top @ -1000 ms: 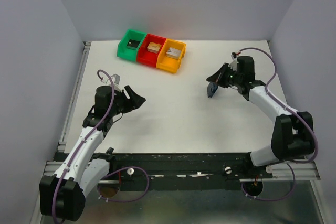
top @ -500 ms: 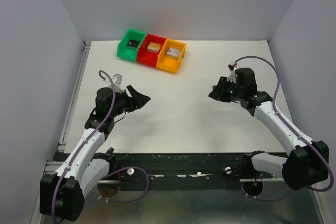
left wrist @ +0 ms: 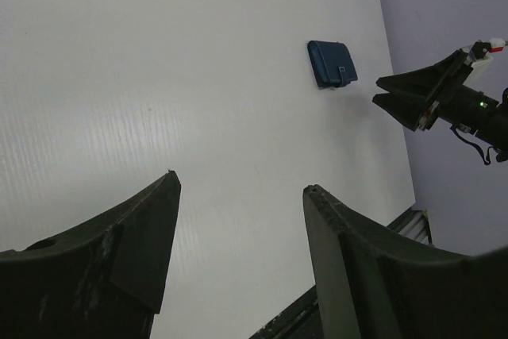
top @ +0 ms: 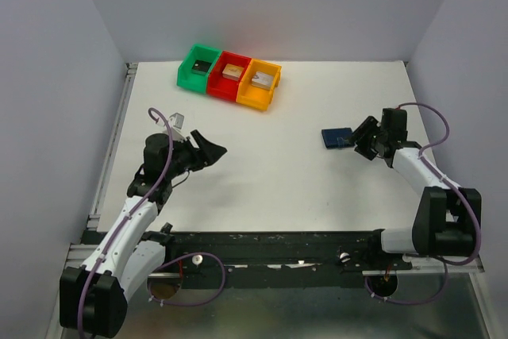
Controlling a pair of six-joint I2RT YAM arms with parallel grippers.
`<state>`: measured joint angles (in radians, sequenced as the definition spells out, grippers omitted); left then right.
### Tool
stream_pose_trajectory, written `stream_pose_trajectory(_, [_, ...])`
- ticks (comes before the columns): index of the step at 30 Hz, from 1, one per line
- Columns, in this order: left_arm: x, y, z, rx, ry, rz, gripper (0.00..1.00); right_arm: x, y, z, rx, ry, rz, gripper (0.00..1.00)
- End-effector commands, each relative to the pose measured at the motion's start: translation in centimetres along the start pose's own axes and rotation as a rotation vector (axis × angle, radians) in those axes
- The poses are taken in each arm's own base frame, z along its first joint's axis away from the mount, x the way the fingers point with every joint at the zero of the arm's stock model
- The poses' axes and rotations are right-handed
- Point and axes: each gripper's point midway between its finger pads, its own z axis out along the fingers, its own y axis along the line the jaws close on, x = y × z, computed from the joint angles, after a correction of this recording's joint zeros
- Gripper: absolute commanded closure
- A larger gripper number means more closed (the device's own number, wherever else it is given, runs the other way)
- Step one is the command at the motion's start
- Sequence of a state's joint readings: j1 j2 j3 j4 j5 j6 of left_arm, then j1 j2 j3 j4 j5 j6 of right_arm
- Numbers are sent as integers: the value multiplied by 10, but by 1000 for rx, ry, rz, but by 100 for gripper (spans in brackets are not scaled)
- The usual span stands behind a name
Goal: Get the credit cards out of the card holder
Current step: Pick up the card holder from the center of the board.
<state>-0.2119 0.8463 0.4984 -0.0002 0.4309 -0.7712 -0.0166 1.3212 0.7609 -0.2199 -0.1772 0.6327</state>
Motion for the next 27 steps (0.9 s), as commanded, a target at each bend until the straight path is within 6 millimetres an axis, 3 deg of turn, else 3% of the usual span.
stream_pose_trajectory(1, [8,10,4,-33,30,-16,27,-22,-12,19,15,-59,110,42])
stream_pose_trajectory(9, [9,10,6,-35,43,-16,27,-43,-29,45,82,-68,147,46])
stream_pose_trajectory(15, [10,13,7,-45,51,-16,27,-41,-43,55,118,-53,153,46])
stream_pose_trajectory(27, [12,15,8,-52,54,-15,27,-41,-41,67,102,-27,156,46])
